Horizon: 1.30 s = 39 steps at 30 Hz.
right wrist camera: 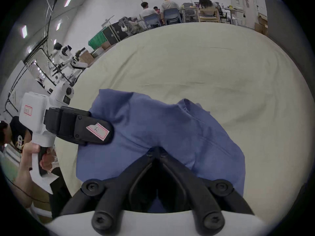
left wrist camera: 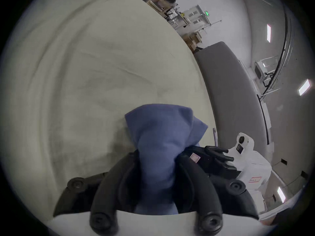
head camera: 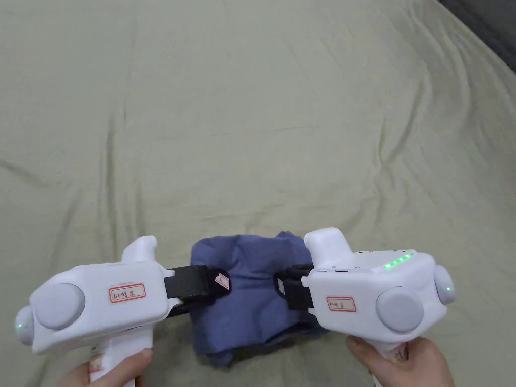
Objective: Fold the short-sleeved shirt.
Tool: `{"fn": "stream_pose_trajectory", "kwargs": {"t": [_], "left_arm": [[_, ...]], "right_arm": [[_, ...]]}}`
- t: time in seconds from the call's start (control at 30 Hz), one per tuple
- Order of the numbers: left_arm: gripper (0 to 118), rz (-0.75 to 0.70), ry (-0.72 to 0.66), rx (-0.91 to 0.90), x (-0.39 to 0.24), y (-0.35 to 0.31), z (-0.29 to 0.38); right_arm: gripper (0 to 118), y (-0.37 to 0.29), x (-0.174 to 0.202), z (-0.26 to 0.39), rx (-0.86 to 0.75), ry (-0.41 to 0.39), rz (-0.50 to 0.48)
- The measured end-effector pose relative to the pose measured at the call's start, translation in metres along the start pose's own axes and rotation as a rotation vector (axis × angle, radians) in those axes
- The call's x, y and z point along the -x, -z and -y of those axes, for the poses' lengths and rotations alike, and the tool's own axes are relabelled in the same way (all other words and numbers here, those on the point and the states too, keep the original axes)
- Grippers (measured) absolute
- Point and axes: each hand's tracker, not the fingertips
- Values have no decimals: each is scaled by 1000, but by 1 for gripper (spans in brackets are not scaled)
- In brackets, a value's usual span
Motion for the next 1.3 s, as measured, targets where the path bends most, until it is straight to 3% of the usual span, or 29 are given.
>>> {"fn": "stream_pose_trajectory", "kwargs": {"t": [0.17, 0.37, 0.6, 0.8, 0.83, 0.87, 0.9, 1.07, 1.13, 1.17, 1.2, 1.23, 1.3], "left_arm": [[30, -103, 150, 0, -16, -43, -20], [30, -404, 245, -43, 18, -144, -58], [30, -601, 167, -3, 86, -196, -86], [33, -619, 20, 15, 134, -199, -92], [50, -659, 16, -19, 137, -201, -89], [89, -723, 40, -33, 137, -204, -85], [98, -745, 74, -57, 131, -209, -78], [98, -798, 121, -266, 104, -261, -65], [90, -810, 180, -387, 72, -278, -52], [64, -820, 247, -442, 51, -285, -45], [26, -811, 310, -491, 28, -289, -37], [1, -824, 379, -558, 4, -291, -28], [1, -846, 430, -671, -42, -289, -14]], "right_arm": [[3, -18, 30, -7, -69, -37, 39], [3, -43, 78, -32, -142, -52, -17], [3, -27, 119, -42, -134, -133, -19], [3, -20, 130, -42, -110, -166, -34], [3, -20, 130, -42, -107, -168, -36], [3, -19, 128, -41, -103, -173, -36], [3, -20, 128, -41, -103, -178, -34], [3, -52, 116, -39, -150, -176, -7], [3, -63, 103, -38, -182, -173, 24], [3, -73, 98, -39, -207, -172, 43], [3, -86, 93, -39, -235, -166, 62], [3, -101, 88, -40, -270, -159, 84], [3, -134, 78, -44, -342, -154, 120]]}}
